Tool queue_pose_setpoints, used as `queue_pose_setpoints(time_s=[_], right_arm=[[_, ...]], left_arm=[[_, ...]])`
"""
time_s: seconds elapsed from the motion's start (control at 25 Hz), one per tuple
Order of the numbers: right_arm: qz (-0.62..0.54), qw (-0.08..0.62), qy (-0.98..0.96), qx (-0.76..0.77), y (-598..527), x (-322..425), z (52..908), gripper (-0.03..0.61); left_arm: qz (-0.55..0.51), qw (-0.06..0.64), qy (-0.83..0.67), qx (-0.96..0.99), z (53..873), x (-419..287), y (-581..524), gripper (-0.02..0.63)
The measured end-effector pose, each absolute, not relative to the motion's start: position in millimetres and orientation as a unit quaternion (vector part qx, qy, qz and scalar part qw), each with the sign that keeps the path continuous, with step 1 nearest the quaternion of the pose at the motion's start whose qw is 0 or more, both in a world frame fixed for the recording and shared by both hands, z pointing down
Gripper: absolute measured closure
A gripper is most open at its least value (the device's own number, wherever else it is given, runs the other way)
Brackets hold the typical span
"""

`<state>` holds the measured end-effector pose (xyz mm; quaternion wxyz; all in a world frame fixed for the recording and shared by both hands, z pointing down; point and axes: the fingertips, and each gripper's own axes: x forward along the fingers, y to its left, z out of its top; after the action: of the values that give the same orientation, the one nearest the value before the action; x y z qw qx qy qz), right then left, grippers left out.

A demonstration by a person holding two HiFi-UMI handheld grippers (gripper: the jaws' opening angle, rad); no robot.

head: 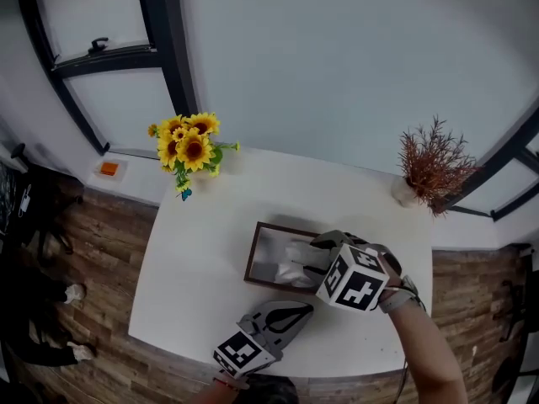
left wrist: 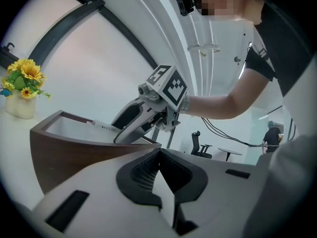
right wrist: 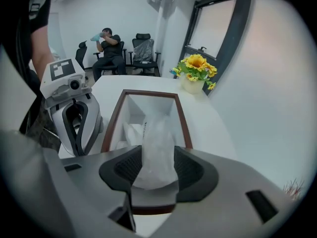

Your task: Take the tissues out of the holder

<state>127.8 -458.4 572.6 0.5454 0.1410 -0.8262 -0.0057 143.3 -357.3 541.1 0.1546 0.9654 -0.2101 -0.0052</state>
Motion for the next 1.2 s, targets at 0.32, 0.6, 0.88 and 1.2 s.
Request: queue_pose_setpoints(time_s=[0.32,0.6,0.88,1.2], right_arm=[[-0.035,0.618,-0.777,0.115,-456,125,600,0.402],[-0.046,0.634,-0.764,0.107,-460,125,604,0.405],[-0.061,0.628,-0.768,0.111,-459,124,599,0.491],[0.001,0.498,-0.845,0.196,-455,135,558,0.497]], left_arm=[[-0.008,0.162,-0.223,0.961,546,135,-359,0.606],[-0.014,0.169,-0.231,0.958,550,134,-360,0.606],[-0.016,0.175,-0.238,0.955,548,130,-359,0.606],[-0.011,0.168,-0.247,0.954,543,122,-364,0.606]])
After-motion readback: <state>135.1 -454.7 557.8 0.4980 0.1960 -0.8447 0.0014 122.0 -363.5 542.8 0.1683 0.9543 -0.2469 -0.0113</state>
